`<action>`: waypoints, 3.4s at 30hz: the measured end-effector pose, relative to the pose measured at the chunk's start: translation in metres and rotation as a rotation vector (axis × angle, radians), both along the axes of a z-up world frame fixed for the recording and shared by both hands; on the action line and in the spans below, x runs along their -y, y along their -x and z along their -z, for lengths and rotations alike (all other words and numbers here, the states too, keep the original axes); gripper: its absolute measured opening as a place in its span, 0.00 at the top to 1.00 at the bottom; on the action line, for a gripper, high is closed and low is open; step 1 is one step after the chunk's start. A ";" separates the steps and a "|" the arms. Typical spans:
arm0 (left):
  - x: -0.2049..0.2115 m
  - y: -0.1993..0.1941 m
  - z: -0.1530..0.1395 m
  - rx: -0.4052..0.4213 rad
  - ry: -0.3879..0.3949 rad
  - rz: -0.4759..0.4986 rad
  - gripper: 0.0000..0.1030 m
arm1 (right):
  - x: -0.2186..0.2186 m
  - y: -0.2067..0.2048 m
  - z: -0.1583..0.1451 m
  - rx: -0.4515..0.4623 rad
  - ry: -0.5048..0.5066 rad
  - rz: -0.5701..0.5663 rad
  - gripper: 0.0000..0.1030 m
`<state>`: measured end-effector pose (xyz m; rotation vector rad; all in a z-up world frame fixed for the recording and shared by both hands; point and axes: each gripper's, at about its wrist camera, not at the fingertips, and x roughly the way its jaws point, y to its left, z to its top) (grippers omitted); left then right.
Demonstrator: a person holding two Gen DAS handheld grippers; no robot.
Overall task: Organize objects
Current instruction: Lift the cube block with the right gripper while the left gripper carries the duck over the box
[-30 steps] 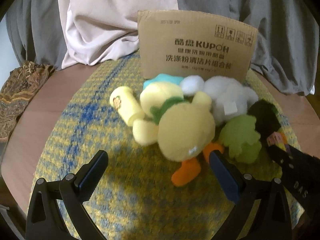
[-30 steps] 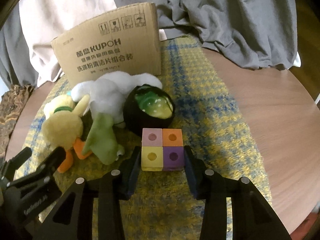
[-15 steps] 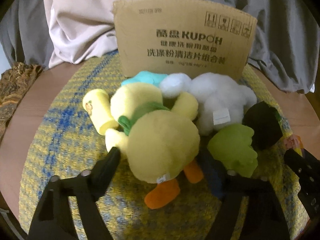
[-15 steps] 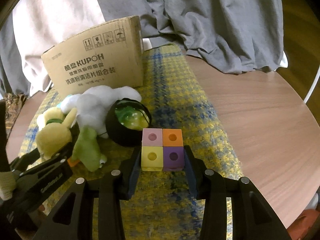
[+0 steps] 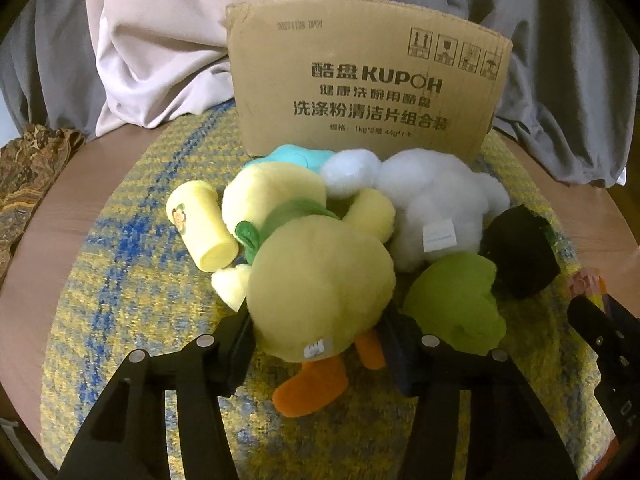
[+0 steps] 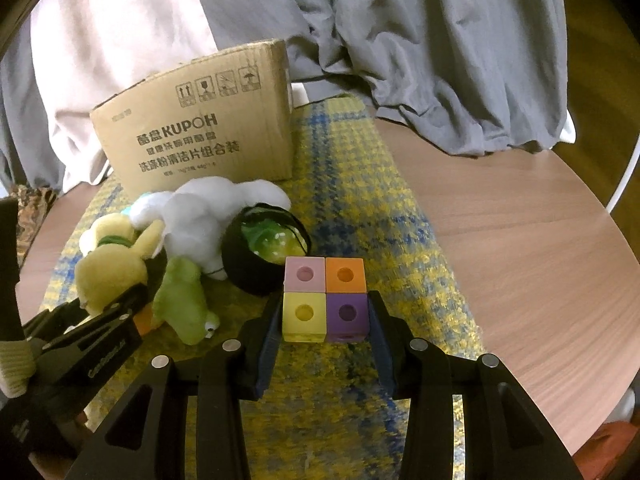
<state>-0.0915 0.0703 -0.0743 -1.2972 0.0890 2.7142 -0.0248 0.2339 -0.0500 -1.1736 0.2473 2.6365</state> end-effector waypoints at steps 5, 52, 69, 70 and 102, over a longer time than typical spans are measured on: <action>0.006 -0.008 -0.014 -0.029 0.000 -0.004 0.48 | 0.006 -0.001 -0.008 -0.022 -0.001 -0.016 0.60; 0.032 0.007 -0.114 -0.256 0.007 -0.034 0.47 | 0.034 0.030 -0.100 -0.230 -0.074 -0.081 0.60; 0.031 0.044 -0.147 -0.316 0.002 -0.032 0.47 | 0.037 0.073 -0.122 -0.255 -0.074 -0.104 0.60; 0.030 0.047 -0.150 -0.318 0.000 -0.031 0.47 | 0.037 0.075 -0.124 -0.257 -0.074 -0.106 0.60; 0.008 0.151 -0.156 -0.224 -0.004 0.069 0.47 | 0.005 0.200 -0.131 -0.137 -0.027 -0.144 0.60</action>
